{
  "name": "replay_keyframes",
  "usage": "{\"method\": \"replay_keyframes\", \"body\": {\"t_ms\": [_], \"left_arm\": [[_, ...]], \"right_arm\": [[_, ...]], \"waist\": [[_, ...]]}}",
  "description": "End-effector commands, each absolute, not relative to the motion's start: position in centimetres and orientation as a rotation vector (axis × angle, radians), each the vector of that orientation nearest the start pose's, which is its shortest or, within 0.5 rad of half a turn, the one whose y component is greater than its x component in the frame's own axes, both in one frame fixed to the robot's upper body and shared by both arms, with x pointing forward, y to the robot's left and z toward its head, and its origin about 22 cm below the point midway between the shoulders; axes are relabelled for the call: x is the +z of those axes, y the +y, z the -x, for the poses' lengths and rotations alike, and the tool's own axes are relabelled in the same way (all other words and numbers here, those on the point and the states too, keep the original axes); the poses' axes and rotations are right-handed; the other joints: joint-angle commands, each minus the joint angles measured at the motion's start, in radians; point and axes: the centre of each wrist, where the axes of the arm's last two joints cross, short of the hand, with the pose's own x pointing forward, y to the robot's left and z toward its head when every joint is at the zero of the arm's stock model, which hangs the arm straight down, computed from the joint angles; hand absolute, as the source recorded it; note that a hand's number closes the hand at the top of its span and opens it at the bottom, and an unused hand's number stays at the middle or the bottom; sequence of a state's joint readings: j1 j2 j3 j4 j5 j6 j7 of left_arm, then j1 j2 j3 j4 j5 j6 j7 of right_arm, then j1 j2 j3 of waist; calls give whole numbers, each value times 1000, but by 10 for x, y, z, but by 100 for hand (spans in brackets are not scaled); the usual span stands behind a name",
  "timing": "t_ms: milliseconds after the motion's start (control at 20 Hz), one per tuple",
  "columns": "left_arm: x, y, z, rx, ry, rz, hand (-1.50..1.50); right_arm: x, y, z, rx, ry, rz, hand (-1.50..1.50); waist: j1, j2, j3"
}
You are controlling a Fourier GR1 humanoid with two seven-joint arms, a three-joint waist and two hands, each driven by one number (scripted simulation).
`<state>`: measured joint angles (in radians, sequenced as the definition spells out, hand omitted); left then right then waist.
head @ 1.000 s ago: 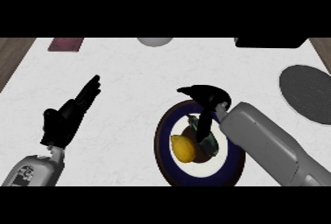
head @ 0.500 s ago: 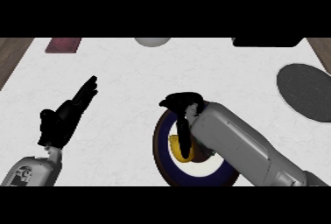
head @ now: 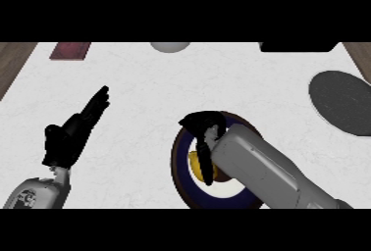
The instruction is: Pick the lemon from the plate and place it in the pan
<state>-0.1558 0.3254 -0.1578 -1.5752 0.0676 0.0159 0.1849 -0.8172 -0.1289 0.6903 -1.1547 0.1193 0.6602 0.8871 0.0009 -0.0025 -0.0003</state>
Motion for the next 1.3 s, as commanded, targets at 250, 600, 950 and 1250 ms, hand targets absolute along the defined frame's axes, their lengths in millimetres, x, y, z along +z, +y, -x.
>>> {"method": "replay_keyframes", "body": {"t_ms": [250,600,950,1250], "left_arm": [[56,248,-282,-352,-1495,-113,0],[42,247,-268,-349,-1497,-94,0],[70,248,-276,-356,-1490,-87,0],[54,244,-267,-345,-1495,-85,0]], "right_arm": [[73,-45,-324,1701,-569,391,-150],[55,-36,-303,1691,-581,387,-150],[38,-23,-294,1824,-573,285,150],[14,-54,-272,1813,-565,245,150]], "waist": [[-1,2,0],[0,2,0],[4,2,0],[-3,0,0]]}}
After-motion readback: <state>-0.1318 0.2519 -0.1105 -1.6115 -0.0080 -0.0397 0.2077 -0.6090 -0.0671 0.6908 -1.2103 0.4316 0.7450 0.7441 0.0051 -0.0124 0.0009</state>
